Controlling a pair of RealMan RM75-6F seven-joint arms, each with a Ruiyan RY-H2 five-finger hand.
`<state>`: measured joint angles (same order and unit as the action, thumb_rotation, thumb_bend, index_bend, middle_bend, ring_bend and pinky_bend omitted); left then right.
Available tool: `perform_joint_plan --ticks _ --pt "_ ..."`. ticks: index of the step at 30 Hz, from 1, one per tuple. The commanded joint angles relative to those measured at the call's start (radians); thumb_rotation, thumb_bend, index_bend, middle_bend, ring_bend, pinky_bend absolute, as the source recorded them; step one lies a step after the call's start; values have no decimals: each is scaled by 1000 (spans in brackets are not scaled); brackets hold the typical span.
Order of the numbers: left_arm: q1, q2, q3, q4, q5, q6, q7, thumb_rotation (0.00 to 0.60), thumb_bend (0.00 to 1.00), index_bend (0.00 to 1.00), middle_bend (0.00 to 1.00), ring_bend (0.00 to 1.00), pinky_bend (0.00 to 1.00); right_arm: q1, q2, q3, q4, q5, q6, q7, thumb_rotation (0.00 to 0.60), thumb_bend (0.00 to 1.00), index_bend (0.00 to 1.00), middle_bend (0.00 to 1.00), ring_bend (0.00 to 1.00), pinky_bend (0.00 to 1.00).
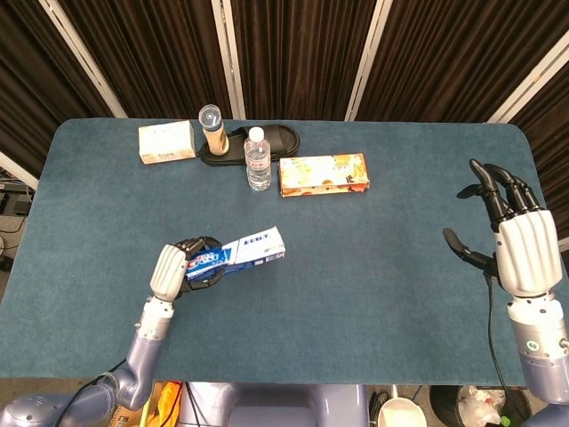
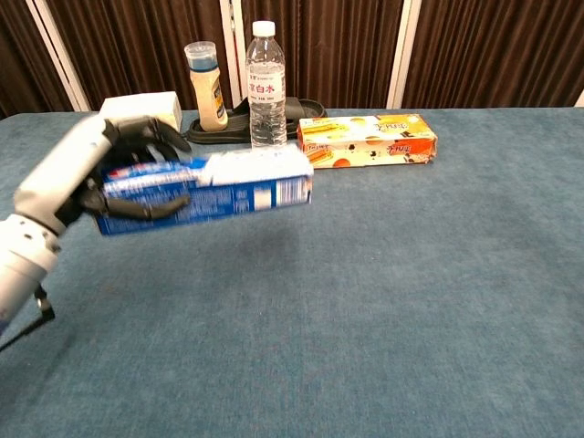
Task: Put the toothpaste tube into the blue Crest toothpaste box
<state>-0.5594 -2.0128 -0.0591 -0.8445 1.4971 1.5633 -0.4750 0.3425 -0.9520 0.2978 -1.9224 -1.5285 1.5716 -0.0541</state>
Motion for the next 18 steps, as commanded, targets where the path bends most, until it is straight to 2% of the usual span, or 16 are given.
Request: perform_joint_plan --ticks 1,3,5,7,10,13,18 --pt "23 -33 21 47 -9 -37 -4 600 556 344 513 521 640 -3 -2 -4 -4 -2 0 0 600 245 22 427 168 238" --pt "32 -40 30 64 -4 -42 -5 600 537 335 489 496 619 -6 -3 -6 -4 -4 1 2 600 245 22 427 168 238" --pt "40 -41 40 76 3 -48 -1 600 479 299 426 419 523 -7 -5 -8 -2 -4 0 4 600 246 21 427 168 238" --pt "49 -34 49 78 2 -66 15 600 360 214 292 241 319 -9 -5 -11 -2 0 -4 7 600 245 21 427 168 238" --pt "59 -4 48 37 -20 -113 84 600 228 108 116 62 127 -14 3 -20 -6 3 -18 1 600 245 22 427 168 238" --pt "61 60 41 -59 -30 -135 163 600 172 43 24 4 52 -22 7 -34 -16 -11 -20 -7 600 245 22 427 168 238" --pt "74 198 28 -299 -37 -129 288 600 156 16 0 0 31 -37 6 -59 -35 -14 -30 -29 600 245 22 427 168 227"
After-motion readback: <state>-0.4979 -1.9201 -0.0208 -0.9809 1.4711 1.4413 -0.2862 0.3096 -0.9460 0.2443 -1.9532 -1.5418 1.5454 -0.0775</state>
